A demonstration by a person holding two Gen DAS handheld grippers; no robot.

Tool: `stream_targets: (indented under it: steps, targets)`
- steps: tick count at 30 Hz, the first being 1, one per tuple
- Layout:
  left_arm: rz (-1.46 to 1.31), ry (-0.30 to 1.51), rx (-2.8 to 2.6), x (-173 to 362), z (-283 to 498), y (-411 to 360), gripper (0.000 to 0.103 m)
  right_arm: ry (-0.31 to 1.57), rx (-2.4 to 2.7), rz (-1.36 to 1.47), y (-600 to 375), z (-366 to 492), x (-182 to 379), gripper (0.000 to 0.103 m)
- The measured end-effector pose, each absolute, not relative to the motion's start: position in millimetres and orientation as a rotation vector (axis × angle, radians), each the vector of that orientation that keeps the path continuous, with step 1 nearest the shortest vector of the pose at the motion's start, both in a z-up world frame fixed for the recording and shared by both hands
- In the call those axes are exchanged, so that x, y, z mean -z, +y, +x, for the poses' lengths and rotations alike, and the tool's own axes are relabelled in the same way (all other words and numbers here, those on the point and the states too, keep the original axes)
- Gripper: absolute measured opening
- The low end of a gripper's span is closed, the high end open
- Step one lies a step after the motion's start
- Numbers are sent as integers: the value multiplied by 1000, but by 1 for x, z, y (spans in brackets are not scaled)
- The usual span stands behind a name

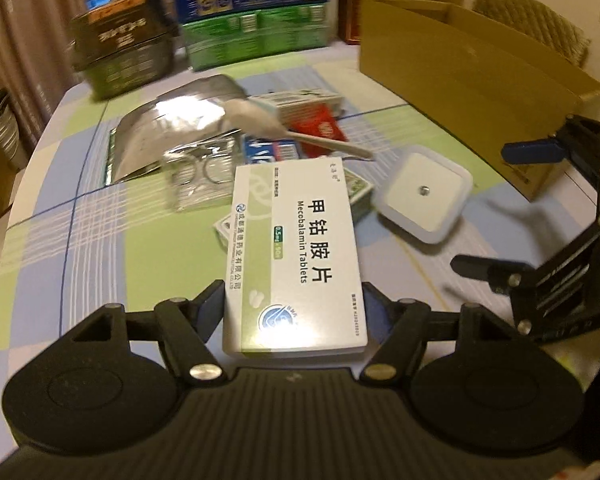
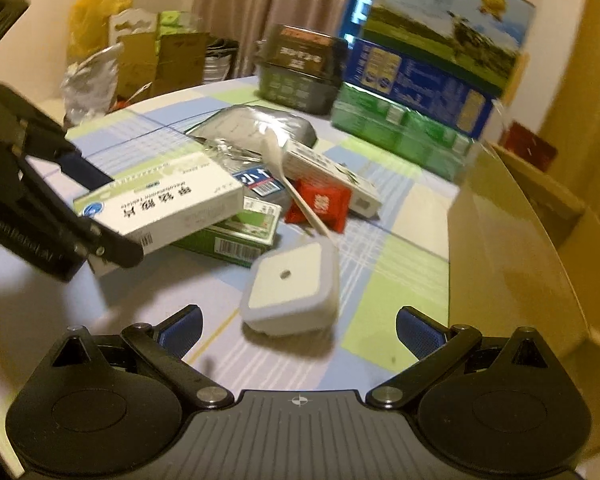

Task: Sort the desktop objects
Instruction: 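Grasp the white Mecobalamin Tablets box with the left gripper while the right gripper approaches the white night-light, then lift the Mecobalamin box with the left gripper while the right gripper grasps the white night-light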

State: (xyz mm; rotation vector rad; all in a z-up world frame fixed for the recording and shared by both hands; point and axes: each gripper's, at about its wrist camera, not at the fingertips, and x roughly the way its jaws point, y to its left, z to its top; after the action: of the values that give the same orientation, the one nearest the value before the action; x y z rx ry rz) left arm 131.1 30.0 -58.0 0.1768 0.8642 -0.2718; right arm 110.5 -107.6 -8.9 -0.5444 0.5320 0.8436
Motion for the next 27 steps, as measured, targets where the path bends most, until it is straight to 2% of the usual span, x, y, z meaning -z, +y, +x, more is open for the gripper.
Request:
stream_targets:
  steps: [3,7,11,13,14,19,27]
  targets:
    - [144,859,266,58,133,35,67,482,-842,-610,-93,111,18,100]
    - [134,850,265,59,132,36,67,467,-820,-672,-76,120,28,84]
    - [157,849,266,62,130,32,67,479,-792,-698,-68,128,36,77]
    - [179,847,271,63,129,28,67,476,-790,-714,-68,126,38,65]
    - [187,843,276,63,129,25,67,473,-782,-725,-68,124,39,63]
    - [201,829,302,64,128,14,68,518,-767,-657,-77,128,33,63]
    - [250,805,303,68,130,1,74,734,-733,-345,-122,143,9,62]
